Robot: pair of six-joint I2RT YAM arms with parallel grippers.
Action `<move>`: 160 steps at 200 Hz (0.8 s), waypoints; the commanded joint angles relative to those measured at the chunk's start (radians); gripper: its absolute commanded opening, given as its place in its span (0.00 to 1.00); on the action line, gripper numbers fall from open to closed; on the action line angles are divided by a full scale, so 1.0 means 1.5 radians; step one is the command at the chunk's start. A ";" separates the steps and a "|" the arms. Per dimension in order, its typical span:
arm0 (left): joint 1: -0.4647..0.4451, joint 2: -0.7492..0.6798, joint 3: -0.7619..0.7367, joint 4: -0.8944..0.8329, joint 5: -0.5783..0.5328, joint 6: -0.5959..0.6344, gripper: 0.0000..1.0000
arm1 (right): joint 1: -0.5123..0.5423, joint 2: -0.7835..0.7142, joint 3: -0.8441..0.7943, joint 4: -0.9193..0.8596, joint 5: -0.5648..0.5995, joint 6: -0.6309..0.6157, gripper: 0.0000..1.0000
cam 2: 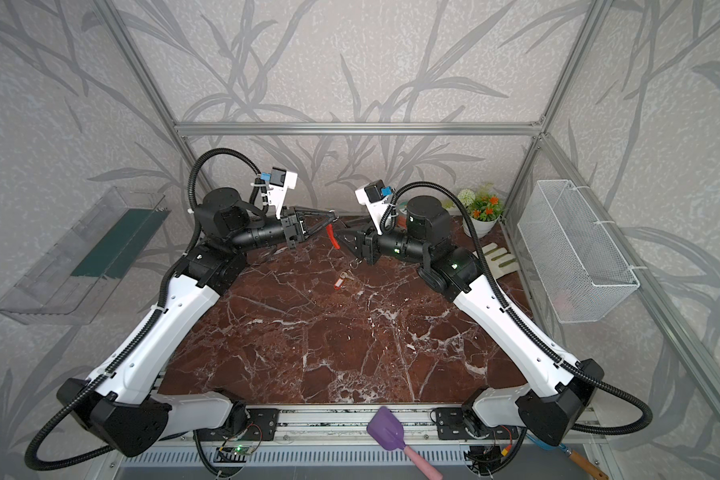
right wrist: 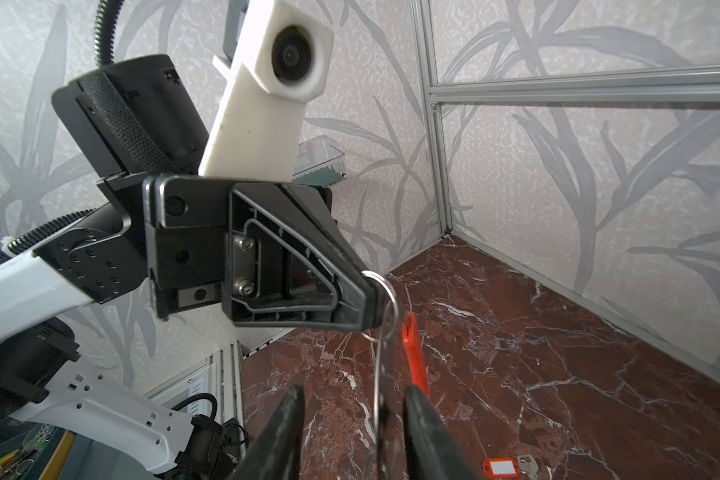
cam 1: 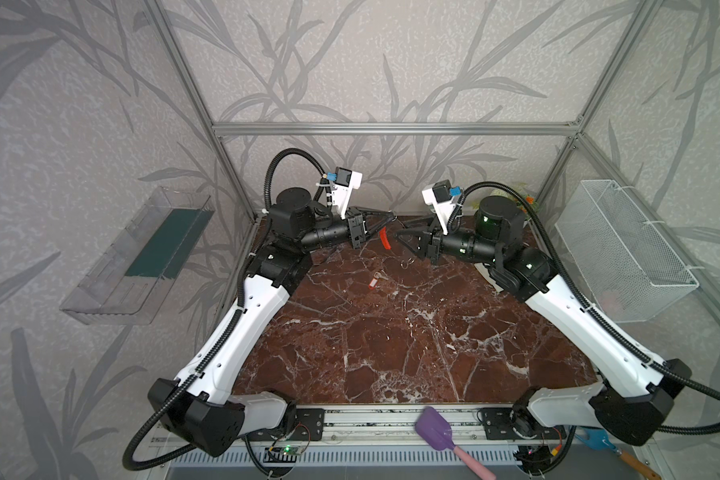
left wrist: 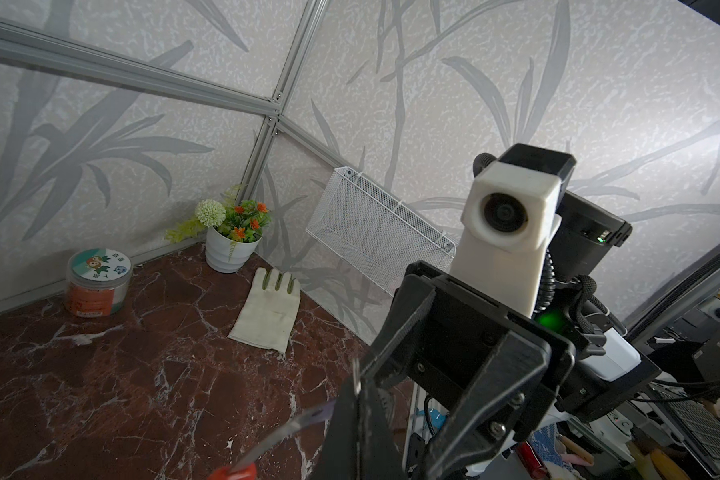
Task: Put the keys on the keyring
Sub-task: 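Grasp the plate's red handle with the right gripper while the left holds the rim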
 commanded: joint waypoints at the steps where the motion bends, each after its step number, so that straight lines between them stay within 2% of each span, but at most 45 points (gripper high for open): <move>1: 0.000 -0.016 0.027 0.004 -0.004 0.013 0.00 | 0.003 -0.013 0.020 -0.018 0.030 -0.030 0.38; 32: 0.000 -0.018 0.030 0.004 -0.001 0.014 0.00 | 0.012 -0.001 0.033 -0.035 0.049 -0.046 0.30; 49: 0.000 -0.019 0.028 -0.001 -0.004 0.017 0.00 | 0.013 0.000 0.036 -0.036 0.055 -0.050 0.21; 89: 0.000 -0.016 0.026 -0.006 -0.010 0.024 0.00 | 0.015 -0.001 0.039 -0.035 0.061 -0.055 0.11; 105: 0.000 -0.015 0.029 -0.008 -0.010 0.026 0.00 | 0.016 0.000 0.041 -0.037 0.062 -0.057 0.10; 121: 0.000 -0.011 0.030 -0.007 -0.010 0.027 0.00 | 0.017 0.003 0.046 -0.044 0.063 -0.058 0.00; 160: 0.000 -0.008 0.031 -0.021 -0.032 0.042 0.00 | 0.019 0.002 0.058 -0.051 0.065 -0.056 0.00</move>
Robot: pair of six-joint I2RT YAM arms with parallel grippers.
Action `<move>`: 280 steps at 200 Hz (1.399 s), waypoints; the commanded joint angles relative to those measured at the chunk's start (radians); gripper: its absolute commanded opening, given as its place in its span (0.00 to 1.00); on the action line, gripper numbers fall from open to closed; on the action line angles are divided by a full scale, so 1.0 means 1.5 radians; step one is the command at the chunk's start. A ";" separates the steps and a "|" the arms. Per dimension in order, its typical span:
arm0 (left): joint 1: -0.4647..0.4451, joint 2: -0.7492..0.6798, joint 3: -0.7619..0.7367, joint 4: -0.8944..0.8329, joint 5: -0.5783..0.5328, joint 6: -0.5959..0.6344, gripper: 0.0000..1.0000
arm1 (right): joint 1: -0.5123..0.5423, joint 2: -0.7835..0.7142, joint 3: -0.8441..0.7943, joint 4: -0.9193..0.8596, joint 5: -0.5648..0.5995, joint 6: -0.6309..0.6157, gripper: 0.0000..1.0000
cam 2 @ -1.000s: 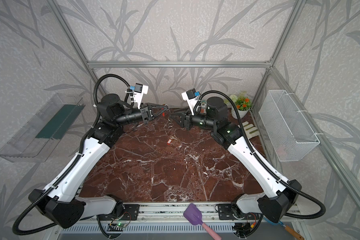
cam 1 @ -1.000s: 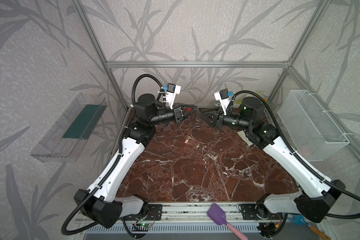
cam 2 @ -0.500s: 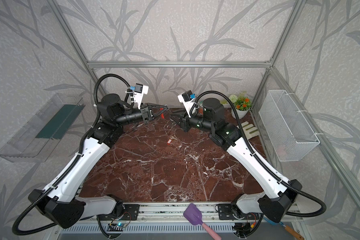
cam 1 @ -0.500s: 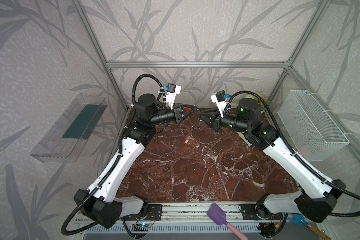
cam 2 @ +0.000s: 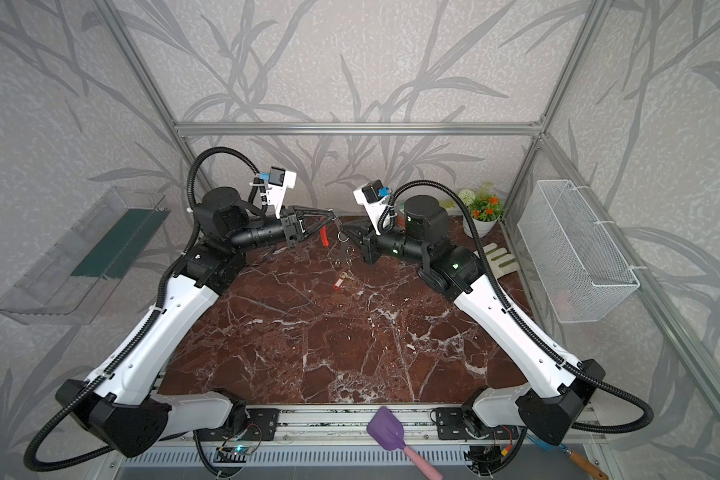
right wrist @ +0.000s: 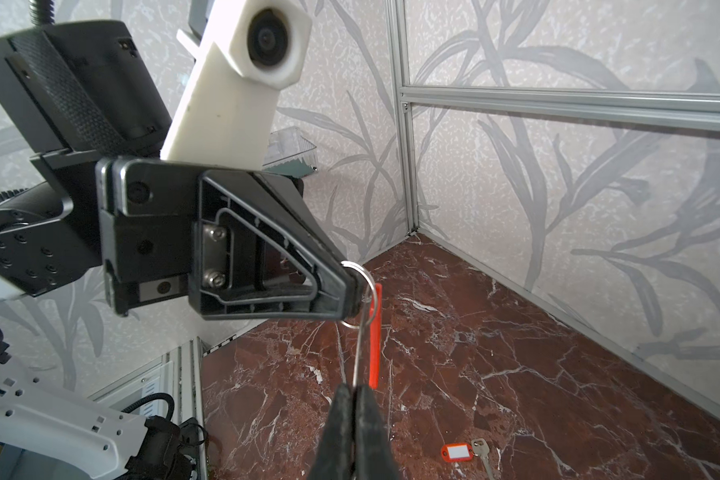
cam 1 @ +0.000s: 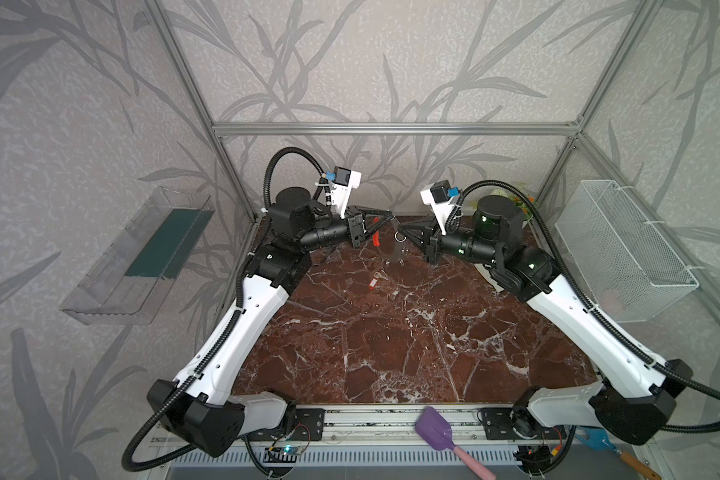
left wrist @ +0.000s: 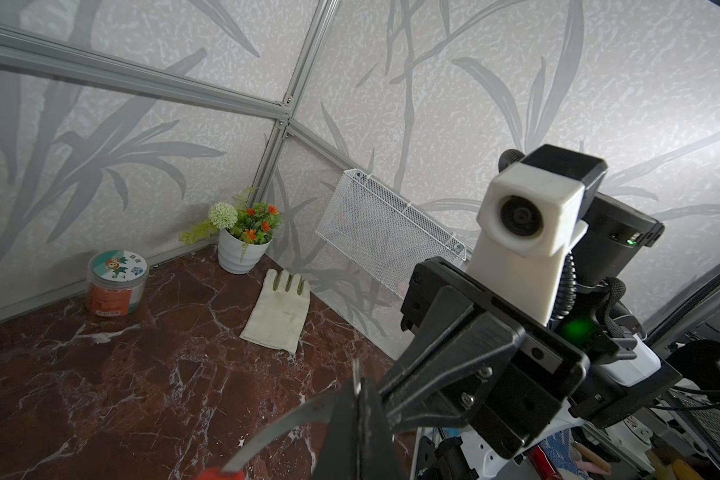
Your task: Put the keys on the keyring
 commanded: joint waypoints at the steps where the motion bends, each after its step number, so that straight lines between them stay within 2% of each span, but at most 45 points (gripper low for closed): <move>1: 0.000 -0.007 0.023 -0.003 -0.013 0.023 0.00 | 0.003 0.000 0.031 -0.004 0.006 -0.004 0.00; 58: -0.018 -0.010 0.027 -0.057 -0.099 0.090 0.00 | 0.015 0.016 0.071 -0.035 -0.003 0.004 0.00; 121: -0.022 -0.022 0.004 -0.005 -0.132 0.075 0.00 | 0.043 0.034 0.074 -0.044 -0.013 0.005 0.00; 134: -0.022 -0.023 -0.006 0.017 -0.125 0.061 0.00 | 0.044 0.034 0.073 -0.039 -0.020 0.007 0.13; 166: -0.022 -0.027 -0.031 0.084 -0.103 0.020 0.00 | 0.030 0.024 0.069 -0.033 -0.008 0.015 0.31; 210: -0.022 -0.030 -0.058 0.165 -0.089 -0.025 0.00 | -0.040 -0.005 0.034 0.061 -0.079 0.105 0.32; 243: -0.022 -0.022 -0.066 0.227 -0.070 -0.065 0.00 | -0.112 0.001 -0.004 0.195 -0.153 0.250 0.33; 280: -0.022 -0.005 -0.065 0.277 -0.053 -0.106 0.00 | -0.125 0.031 0.003 0.273 -0.200 0.306 0.32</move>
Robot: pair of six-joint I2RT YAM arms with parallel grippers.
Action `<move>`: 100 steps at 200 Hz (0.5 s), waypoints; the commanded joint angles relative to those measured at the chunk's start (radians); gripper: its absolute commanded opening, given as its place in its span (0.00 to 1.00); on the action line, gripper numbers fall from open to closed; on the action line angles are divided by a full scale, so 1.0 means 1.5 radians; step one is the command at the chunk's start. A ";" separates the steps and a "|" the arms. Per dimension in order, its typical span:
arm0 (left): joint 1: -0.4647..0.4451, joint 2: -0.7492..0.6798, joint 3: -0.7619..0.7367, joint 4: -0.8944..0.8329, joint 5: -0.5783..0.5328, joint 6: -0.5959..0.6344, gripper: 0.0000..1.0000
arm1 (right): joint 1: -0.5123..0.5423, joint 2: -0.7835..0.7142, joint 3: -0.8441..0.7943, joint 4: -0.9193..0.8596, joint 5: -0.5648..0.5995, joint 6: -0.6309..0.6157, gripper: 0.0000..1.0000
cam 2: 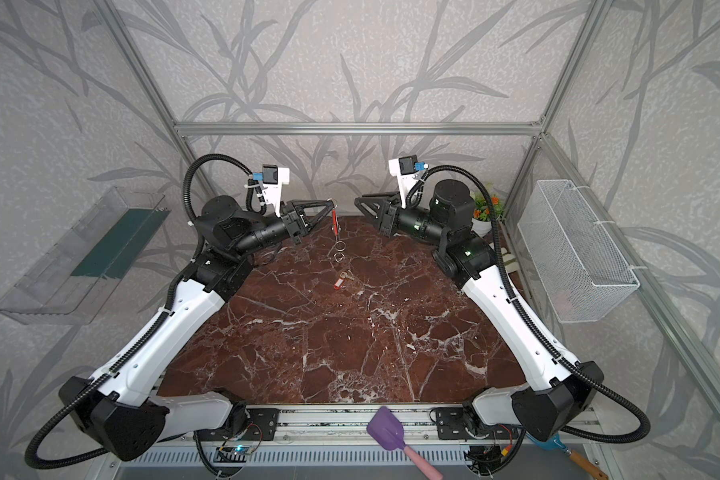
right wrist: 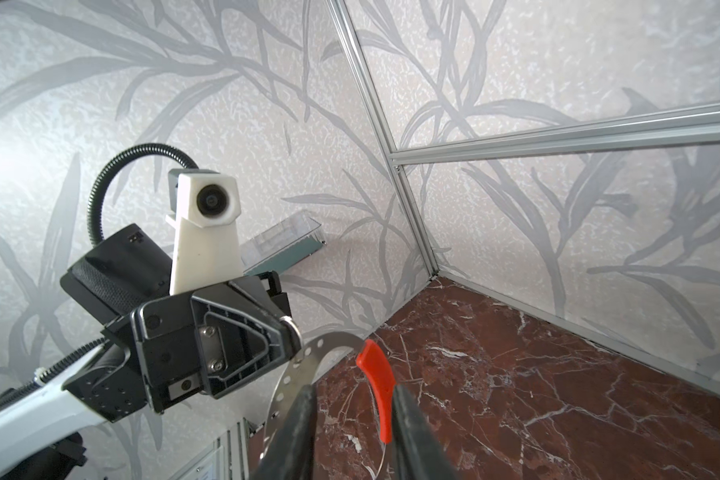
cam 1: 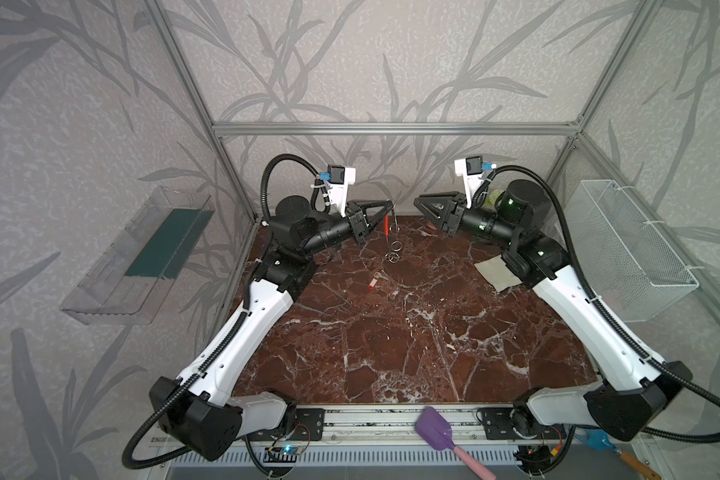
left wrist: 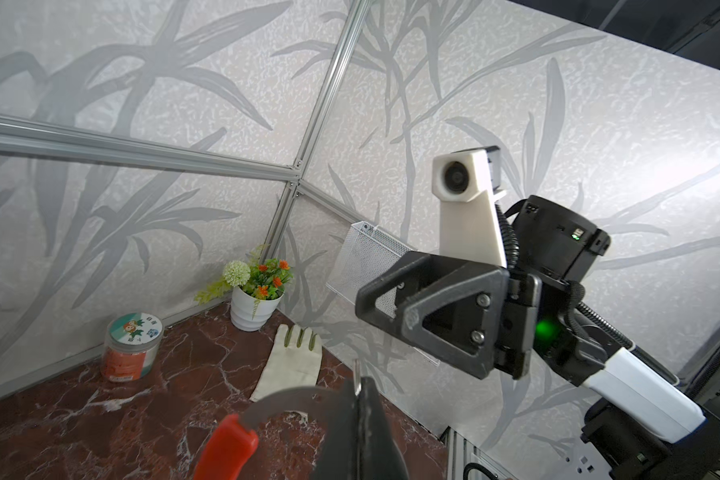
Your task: Put the keys on the keyring
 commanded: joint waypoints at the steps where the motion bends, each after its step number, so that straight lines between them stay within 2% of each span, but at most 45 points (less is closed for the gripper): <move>1: -0.002 0.006 0.003 0.079 0.028 -0.041 0.00 | 0.002 0.015 0.008 0.104 -0.066 0.075 0.32; 51: -0.002 0.023 0.015 0.097 0.048 -0.068 0.00 | 0.002 0.054 0.017 0.176 -0.117 0.143 0.32; 100: -0.004 0.025 0.020 0.100 0.055 -0.072 0.00 | 0.002 0.071 0.020 0.185 -0.129 0.154 0.29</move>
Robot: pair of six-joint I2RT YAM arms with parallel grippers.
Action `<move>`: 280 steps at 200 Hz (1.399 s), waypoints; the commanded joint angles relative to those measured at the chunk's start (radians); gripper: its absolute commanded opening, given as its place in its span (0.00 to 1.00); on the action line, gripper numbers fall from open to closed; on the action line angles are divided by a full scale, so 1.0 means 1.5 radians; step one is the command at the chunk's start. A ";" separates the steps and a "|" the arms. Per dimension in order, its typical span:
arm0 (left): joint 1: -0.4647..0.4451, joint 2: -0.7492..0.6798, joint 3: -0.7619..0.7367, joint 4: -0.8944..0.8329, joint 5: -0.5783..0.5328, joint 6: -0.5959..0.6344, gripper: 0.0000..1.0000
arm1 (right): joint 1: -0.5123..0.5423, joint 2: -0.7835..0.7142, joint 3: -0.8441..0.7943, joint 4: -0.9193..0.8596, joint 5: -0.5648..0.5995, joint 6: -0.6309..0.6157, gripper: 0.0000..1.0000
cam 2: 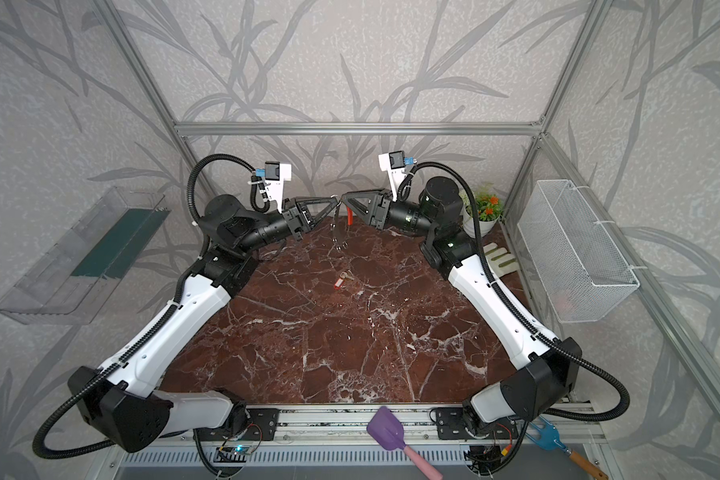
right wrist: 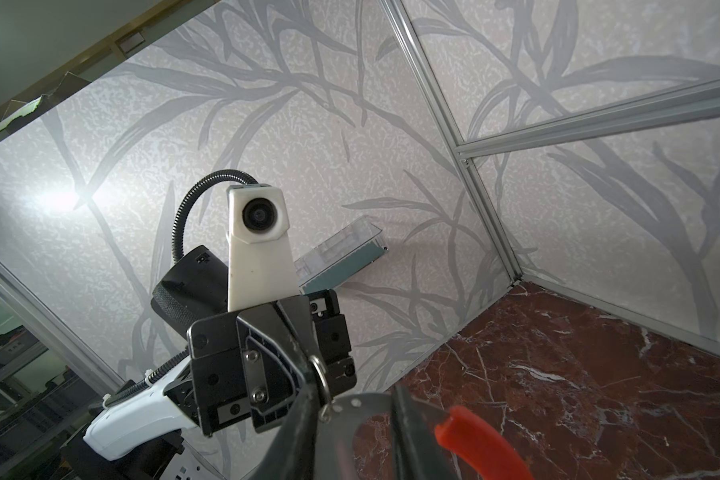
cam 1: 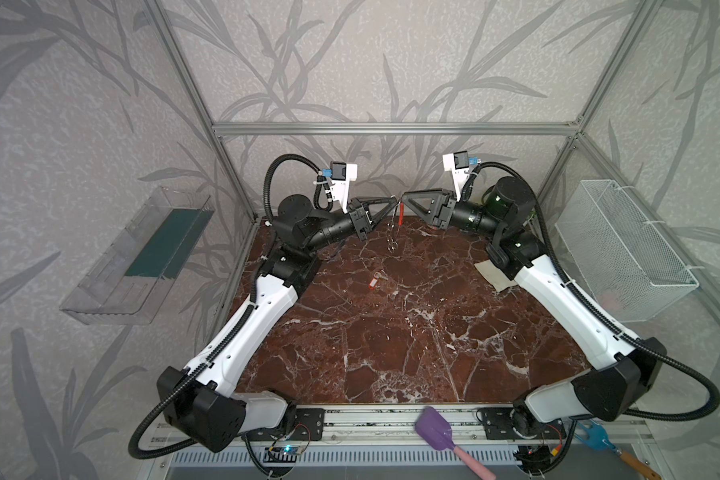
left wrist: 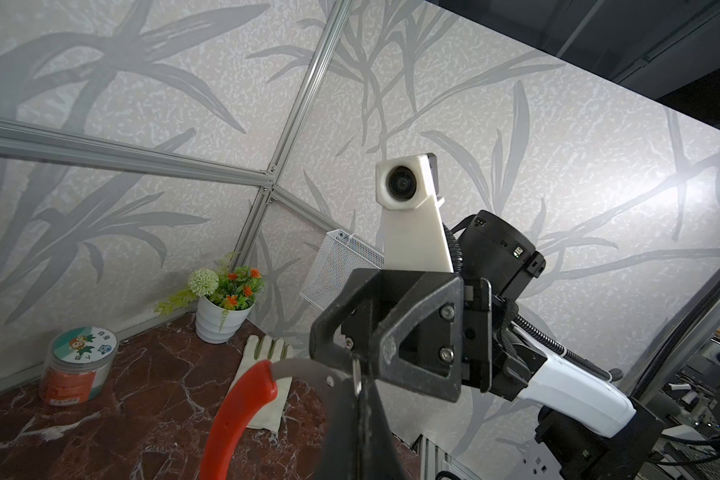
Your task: Put the keys on the keyring
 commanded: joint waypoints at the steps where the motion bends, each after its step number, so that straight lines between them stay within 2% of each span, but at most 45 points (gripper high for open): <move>1: -0.003 -0.002 0.020 0.037 0.022 -0.012 0.00 | 0.001 0.002 0.020 0.039 -0.025 0.018 0.29; 105: -0.006 -0.004 0.024 0.026 0.028 -0.015 0.00 | 0.024 0.009 0.024 0.043 -0.058 0.023 0.17; 124: -0.008 -0.004 0.024 0.020 0.030 -0.013 0.00 | 0.029 0.011 0.029 0.040 -0.067 0.021 0.12; 145: -0.008 -0.004 0.025 0.011 0.028 -0.011 0.00 | 0.035 0.008 0.030 0.044 -0.075 0.019 0.00; 181: -0.008 -0.004 0.026 -0.001 0.029 -0.008 0.00 | 0.034 -0.005 0.026 0.022 -0.069 -0.011 0.00; 206: -0.007 -0.006 0.031 -0.022 0.030 0.004 0.16 | 0.030 -0.015 0.021 0.008 -0.060 -0.026 0.00; 221: -0.005 -0.008 0.036 -0.046 0.031 0.016 0.21 | 0.022 -0.017 0.017 0.008 -0.061 -0.026 0.00; 251: 0.003 -0.013 0.039 -0.068 0.042 0.025 0.22 | 0.001 -0.023 0.017 -0.014 -0.078 -0.057 0.00; 280: 0.004 -0.008 0.044 -0.078 0.057 0.027 0.17 | -0.006 -0.024 0.016 -0.022 -0.089 -0.062 0.00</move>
